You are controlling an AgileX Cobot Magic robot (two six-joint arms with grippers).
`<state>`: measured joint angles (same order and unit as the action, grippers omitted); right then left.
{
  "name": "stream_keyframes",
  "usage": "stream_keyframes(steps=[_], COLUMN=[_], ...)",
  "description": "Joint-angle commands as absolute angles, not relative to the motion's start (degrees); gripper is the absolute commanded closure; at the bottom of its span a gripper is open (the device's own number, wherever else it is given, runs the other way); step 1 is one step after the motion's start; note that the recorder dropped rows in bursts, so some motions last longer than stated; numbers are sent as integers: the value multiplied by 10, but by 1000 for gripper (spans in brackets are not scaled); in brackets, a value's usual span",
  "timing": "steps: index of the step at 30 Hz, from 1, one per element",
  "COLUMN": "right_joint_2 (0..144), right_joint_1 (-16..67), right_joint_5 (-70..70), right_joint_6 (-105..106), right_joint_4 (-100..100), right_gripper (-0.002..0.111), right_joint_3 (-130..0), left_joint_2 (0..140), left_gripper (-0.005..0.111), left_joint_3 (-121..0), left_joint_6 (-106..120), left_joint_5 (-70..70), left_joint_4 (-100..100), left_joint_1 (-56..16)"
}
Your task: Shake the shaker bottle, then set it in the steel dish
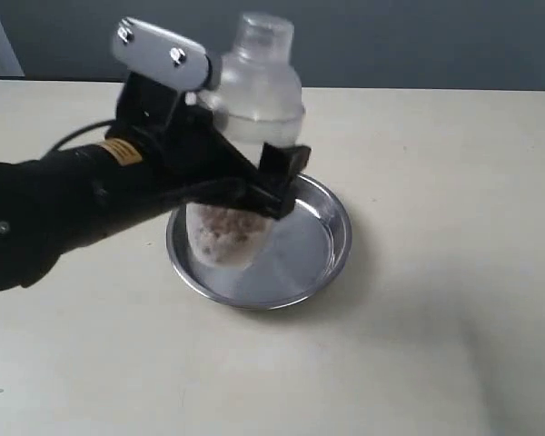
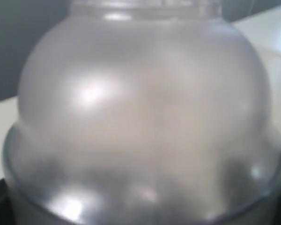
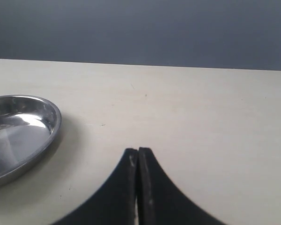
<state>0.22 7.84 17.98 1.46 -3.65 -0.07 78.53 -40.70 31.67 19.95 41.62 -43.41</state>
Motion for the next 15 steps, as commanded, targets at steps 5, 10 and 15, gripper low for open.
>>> stream_keyframes(steps=[5,10,15], right_joint_2=[0,0,0], right_joint_1=[81,81,81], right_joint_5=[175,175,175], right_joint_6=[15,15,15], right_joint_4=[-34,-34,-34], right_gripper=[109,109,109], right_joint_3=[0,0,0], left_joint_2=[760,754,725], left_gripper=[107,107,107], left_joint_3=[-415,-423,-423], left_joint_6=[321,319,303], left_joint_5=[249,262,236], left_joint_4=[413,387,330], left_joint_1=[-436,-436,-450])
